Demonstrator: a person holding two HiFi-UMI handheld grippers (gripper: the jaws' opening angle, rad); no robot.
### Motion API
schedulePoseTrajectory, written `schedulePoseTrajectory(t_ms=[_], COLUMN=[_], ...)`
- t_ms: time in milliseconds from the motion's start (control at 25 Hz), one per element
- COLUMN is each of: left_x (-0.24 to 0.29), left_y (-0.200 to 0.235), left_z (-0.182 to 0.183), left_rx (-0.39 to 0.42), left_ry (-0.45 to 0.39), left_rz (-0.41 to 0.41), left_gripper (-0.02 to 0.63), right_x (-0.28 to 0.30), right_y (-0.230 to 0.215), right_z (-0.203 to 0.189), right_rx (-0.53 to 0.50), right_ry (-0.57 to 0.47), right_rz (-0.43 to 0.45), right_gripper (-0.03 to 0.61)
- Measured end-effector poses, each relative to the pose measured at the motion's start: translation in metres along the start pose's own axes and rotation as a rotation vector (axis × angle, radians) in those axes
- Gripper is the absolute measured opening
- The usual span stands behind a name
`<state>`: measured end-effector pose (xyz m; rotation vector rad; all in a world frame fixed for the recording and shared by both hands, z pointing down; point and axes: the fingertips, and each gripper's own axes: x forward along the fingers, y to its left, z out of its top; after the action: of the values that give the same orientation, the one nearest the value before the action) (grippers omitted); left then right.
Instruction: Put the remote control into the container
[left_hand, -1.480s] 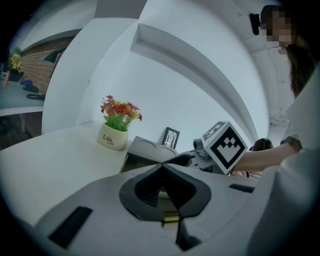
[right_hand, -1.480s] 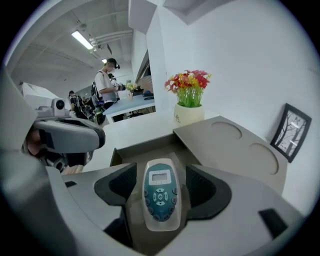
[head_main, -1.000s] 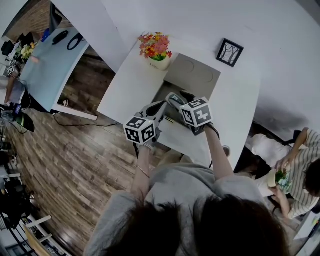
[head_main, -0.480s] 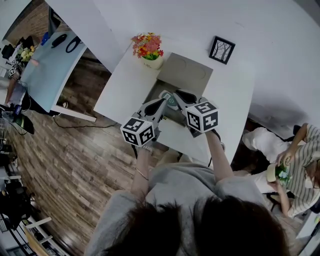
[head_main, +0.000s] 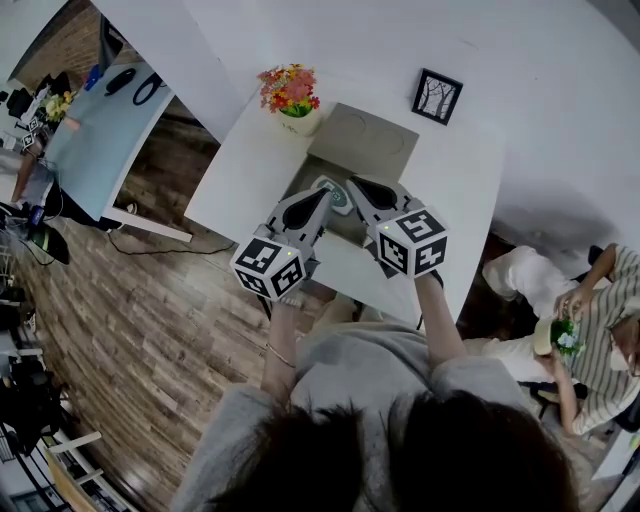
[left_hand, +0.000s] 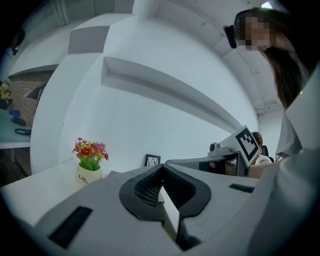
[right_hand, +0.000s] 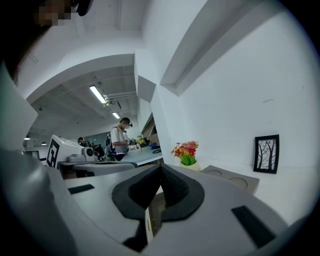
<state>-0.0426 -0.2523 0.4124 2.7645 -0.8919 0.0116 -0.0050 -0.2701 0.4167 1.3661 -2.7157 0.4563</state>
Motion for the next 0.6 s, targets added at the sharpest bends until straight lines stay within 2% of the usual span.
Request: schedulePoseTrajectory(t_ms=[600], left_x=[-0.008], left_y=[-0.042], left_z=[0.007], left_rx=[0.068], left_ry=[-0.071], left_rz=[0.004], left_gripper=[0.003], right_x=[-0.041], right_y=[0.012], right_z=[0.019], right_rx=[-0.105], right_ry=[-0.106], right_rz=[0.045], right_gripper=[-0.003])
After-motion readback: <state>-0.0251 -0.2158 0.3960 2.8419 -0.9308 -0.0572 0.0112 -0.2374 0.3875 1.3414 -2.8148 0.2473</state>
